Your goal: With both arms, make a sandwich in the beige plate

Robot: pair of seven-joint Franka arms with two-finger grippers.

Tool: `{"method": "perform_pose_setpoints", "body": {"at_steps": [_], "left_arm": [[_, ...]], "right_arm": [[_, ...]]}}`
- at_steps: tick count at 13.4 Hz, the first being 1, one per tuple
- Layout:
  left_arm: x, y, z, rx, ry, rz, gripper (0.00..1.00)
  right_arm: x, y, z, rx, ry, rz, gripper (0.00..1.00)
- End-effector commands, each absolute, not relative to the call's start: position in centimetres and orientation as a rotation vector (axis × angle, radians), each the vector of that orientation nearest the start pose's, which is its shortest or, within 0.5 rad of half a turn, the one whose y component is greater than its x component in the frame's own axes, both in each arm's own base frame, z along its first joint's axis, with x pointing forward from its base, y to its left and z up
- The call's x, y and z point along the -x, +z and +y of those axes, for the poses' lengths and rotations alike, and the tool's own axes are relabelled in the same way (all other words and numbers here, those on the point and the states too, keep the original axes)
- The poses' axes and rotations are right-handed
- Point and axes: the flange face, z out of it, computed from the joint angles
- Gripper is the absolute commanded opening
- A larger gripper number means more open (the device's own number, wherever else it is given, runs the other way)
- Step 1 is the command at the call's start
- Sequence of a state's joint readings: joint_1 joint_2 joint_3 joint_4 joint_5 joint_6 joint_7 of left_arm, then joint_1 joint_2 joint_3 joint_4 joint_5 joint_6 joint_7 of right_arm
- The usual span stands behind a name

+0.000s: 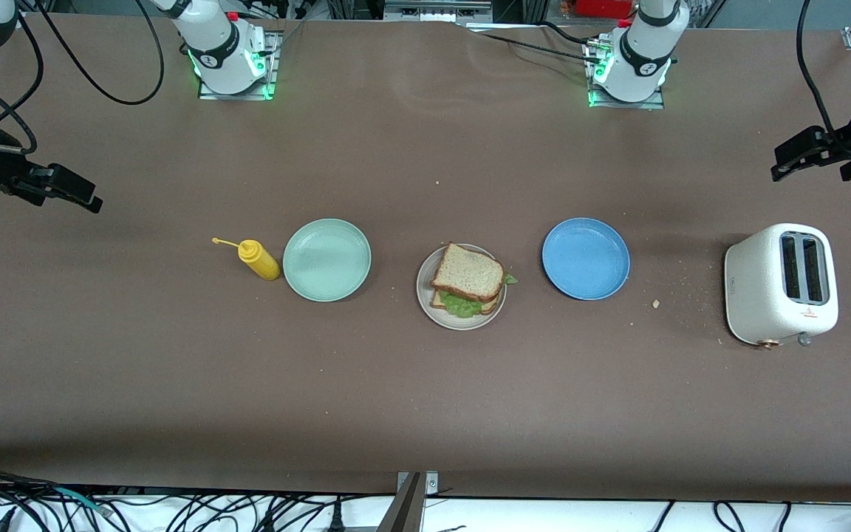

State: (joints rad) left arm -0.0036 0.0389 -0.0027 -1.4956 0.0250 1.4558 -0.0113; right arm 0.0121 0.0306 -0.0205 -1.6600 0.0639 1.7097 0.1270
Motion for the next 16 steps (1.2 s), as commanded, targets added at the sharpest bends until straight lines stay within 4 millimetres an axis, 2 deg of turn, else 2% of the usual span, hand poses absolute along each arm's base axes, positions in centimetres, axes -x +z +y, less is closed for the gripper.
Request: {"method": "perform_pose_setpoints", "body": {"at_steps": [1, 4, 16], "left_arm": [[-55.75, 63.24, -0.54, 3.112, 0.102, 0.011, 1.00], [-56.00, 62.83, 0.07, 3.110, 0.112, -0.006, 1.00], [-55.99, 62.94, 0.08, 3.110, 0.105, -0.003, 1.00]], "right_arm": [[-57.06, 57.83, 0.14, 3.053, -0.030, 0.227, 1.00], [-57.02, 57.91, 0.22, 3.053, -0.033, 0.225, 1.00], [-57.07, 57.85, 0.44, 3.030, -0.028, 0.230, 1.00]]}}
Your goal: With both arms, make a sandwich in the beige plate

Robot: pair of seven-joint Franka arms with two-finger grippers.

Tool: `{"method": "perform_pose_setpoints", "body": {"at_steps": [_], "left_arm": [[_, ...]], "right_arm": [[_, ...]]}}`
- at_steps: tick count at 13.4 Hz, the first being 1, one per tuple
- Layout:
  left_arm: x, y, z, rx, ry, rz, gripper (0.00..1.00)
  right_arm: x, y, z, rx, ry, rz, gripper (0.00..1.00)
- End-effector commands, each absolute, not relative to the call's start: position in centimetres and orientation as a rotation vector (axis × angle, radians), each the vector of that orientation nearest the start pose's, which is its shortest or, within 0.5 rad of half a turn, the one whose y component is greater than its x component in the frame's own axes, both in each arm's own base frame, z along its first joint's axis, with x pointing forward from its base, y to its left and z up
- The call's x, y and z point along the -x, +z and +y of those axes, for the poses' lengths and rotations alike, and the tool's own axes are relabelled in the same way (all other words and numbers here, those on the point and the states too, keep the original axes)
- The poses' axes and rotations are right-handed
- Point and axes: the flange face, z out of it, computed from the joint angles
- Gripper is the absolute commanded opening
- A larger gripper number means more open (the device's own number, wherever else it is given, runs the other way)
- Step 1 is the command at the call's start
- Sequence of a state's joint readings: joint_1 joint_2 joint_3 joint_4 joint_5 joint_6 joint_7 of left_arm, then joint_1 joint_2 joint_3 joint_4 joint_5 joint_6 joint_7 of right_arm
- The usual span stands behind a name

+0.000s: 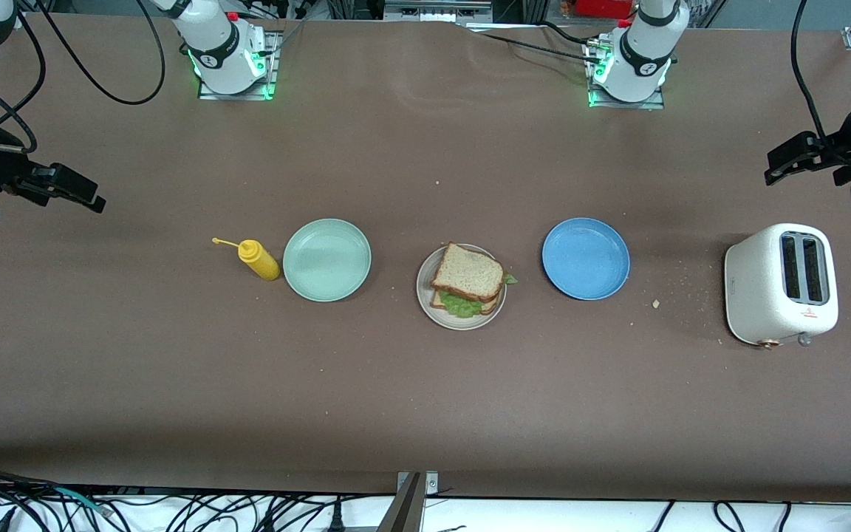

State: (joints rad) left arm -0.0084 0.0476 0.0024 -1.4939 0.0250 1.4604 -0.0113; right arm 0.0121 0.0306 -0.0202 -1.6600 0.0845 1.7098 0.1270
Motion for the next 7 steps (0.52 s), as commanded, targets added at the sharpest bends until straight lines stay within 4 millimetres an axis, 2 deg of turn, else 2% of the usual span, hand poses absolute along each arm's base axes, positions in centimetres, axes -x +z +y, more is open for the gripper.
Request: {"method": "perform_pose_setpoints", "body": {"at_steps": [1, 7], "left_arm": [[-55.99, 62.94, 0.08, 3.110, 0.105, -0.003, 1.00], [-56.30, 62.69, -0.54, 3.120, 0.096, 0.012, 1.00]], "right_arm": [[-57.01, 57.92, 0.44, 3.030, -0.028, 0.230, 1.00], [-57.04, 58.01, 0.52, 3.030, -0.033, 0.228, 1.00]]}}
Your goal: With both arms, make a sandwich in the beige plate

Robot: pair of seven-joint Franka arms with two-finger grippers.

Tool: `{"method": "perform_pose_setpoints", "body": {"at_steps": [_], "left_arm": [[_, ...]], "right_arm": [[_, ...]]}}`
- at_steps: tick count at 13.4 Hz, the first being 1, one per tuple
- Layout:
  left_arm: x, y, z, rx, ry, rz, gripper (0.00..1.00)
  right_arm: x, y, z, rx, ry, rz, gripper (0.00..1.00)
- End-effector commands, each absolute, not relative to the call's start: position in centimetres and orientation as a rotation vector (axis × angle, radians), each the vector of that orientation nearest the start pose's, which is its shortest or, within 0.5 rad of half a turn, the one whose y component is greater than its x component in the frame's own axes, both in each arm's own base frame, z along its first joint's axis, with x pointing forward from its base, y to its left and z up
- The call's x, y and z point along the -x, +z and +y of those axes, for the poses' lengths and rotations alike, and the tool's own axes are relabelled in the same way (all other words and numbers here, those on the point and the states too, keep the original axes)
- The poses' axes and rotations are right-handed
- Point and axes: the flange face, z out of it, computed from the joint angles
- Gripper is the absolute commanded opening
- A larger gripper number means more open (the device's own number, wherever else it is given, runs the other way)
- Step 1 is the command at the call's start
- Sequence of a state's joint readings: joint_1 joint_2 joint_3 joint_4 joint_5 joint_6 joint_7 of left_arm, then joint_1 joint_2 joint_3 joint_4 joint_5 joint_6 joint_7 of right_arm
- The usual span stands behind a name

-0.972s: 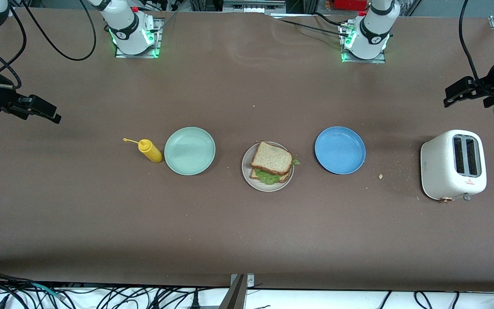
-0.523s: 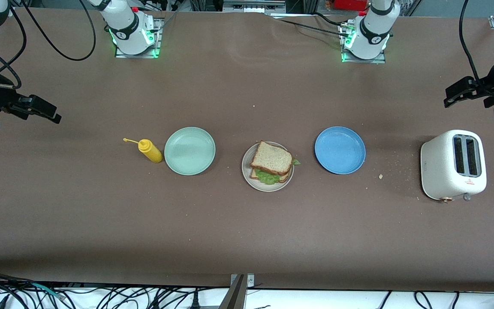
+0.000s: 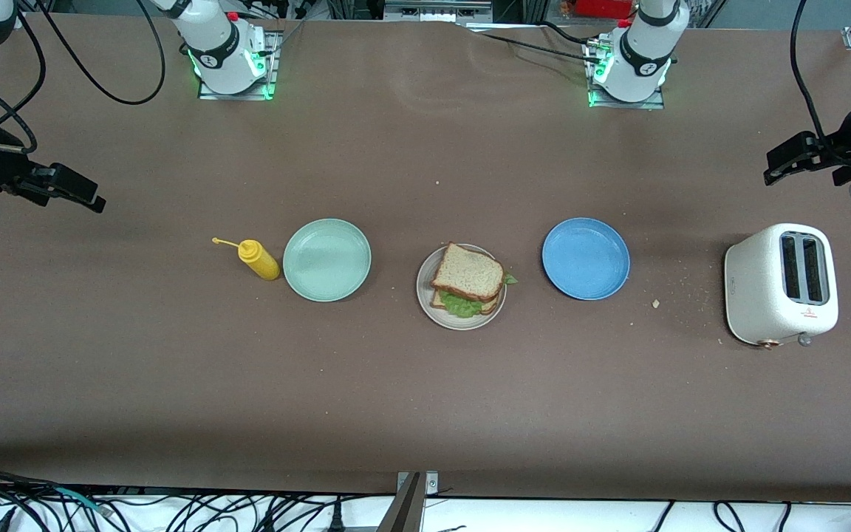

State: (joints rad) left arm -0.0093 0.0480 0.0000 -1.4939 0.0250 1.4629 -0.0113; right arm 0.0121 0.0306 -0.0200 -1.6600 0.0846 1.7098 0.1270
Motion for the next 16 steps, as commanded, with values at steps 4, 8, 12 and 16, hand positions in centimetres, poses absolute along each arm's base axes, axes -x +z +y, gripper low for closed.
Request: {"method": "perform_pose_setpoints", "body": {"at_steps": [4, 8, 12, 16], "left_arm": [[-56.54, 62.99, -0.98, 3.121, 0.052, 0.022, 1.00], [-56.50, 63.01, -0.88, 3.112, 0.052, 0.022, 1.00], [-56.50, 63.01, -0.84, 3.109, 0.052, 0.021, 1.00], [-56.52, 63.10, -0.67, 3.109, 0.047, 0.016, 1.00]], "right_arm": [[-57.03, 58.01, 0.89, 3.028, -0.032, 0.223, 1.00], [-57.02, 57.99, 0.87, 3.030, -0.029, 0.225, 1.00], [-57.02, 57.99, 0.89, 3.028, -0.029, 0.226, 1.00], [-57.02, 57.99, 0.95, 3.031, -0.029, 0.225, 1.00]]}}
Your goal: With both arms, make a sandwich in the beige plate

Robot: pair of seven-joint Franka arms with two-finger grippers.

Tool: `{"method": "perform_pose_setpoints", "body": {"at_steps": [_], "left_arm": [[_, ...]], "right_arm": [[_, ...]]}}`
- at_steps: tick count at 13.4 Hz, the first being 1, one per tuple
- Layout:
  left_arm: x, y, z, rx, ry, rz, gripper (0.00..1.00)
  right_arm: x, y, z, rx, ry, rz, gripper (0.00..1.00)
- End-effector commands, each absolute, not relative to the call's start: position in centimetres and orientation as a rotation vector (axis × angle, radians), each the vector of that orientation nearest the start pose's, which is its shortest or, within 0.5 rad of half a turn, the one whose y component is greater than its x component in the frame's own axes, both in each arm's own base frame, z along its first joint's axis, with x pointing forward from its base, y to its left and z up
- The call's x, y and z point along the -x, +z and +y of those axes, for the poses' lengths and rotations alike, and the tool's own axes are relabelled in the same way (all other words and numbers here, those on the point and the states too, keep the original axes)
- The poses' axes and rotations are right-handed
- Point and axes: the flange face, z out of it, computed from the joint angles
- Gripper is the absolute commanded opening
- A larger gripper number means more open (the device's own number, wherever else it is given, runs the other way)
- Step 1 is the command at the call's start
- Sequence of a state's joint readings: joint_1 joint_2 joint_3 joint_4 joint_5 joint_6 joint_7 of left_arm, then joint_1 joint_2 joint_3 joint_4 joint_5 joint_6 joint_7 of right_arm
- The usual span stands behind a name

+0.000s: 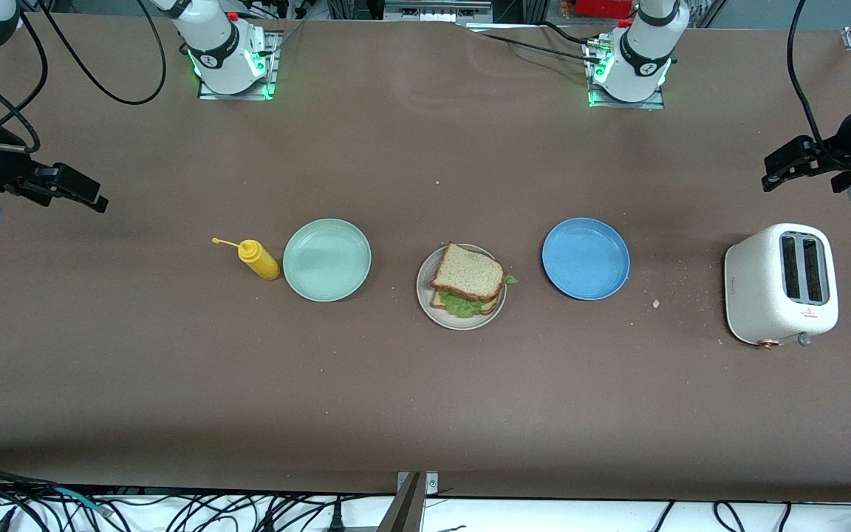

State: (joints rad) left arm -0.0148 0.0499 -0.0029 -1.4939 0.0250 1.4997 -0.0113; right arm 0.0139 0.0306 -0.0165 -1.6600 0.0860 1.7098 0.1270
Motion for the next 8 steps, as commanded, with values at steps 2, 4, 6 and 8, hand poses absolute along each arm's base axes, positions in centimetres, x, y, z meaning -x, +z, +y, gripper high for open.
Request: {"method": "perform_pose_setpoints", "body": {"at_steps": [2, 4, 6, 8], "left_arm": [[-56.5, 63.2, -0.7, 3.107, 0.045, 0.016, 1.00], [-56.4, 63.3, -0.3, 3.109, 0.045, 0.007, 1.00], [-56.4, 63.3, -0.3, 3.109, 0.042, 0.007, 1.00], [-56.4, 63.3, -0.4, 3.107, 0.045, 0.009, 1.00]], "right_arm": [[-56.9, 58.3, 1.4, 3.049, -0.033, 0.206, 1.00], [-56.9, 58.7, 1.5, 3.059, -0.053, 0.197, 1.00], [-56.7, 59.2, 3.1, 3.140, -0.066, 0.127, 1.00], [-56.7, 59.5, 2.7, 3.143, -0.071, 0.136, 1.00]]}}
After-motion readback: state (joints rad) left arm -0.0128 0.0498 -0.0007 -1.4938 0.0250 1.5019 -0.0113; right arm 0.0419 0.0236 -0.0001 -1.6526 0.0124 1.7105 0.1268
